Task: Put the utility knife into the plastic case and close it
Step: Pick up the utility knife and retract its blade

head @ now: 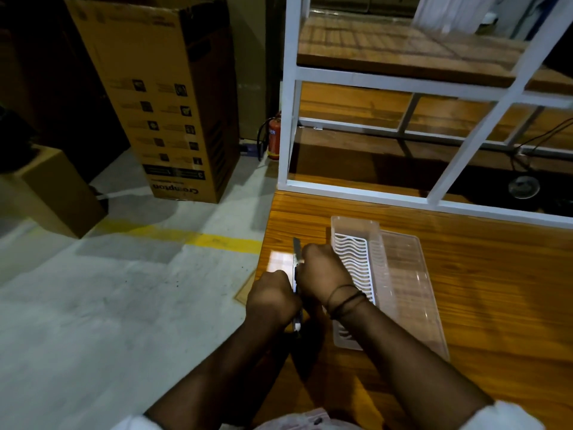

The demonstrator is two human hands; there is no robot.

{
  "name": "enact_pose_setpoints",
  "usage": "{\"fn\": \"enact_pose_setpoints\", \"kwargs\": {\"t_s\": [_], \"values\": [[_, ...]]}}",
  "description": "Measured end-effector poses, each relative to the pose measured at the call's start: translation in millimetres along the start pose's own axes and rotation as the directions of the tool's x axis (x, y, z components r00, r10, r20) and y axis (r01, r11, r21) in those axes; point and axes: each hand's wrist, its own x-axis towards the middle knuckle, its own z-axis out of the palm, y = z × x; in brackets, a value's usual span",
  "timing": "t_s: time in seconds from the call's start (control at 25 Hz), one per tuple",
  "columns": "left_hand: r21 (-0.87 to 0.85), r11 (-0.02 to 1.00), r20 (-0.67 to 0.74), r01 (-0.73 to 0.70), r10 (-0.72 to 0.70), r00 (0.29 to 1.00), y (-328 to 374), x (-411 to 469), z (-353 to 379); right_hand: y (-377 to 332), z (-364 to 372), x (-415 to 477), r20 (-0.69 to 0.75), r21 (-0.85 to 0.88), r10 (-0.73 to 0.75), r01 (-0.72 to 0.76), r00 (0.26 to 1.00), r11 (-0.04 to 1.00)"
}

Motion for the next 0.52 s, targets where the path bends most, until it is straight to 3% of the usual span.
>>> {"fn": "enact_pose_setpoints", "kwargs": {"t_s": [0.12,0.52], "values": [[-0.010,1.000,-0.012,-0.018,0.017,1.000,0.9,-1.3,-4.4,-7.6,14.3,12.2,0.098,-0.077,0.088,-0.080,0.991,0.994],[-0.106,0.993,-0.055,-0.044,0.038,0.998,-4.7,-4.2,-0.3,-12.0,25.5,25.2,0.069,-0.115,0.131,-0.123,0.989,0.986]]}}
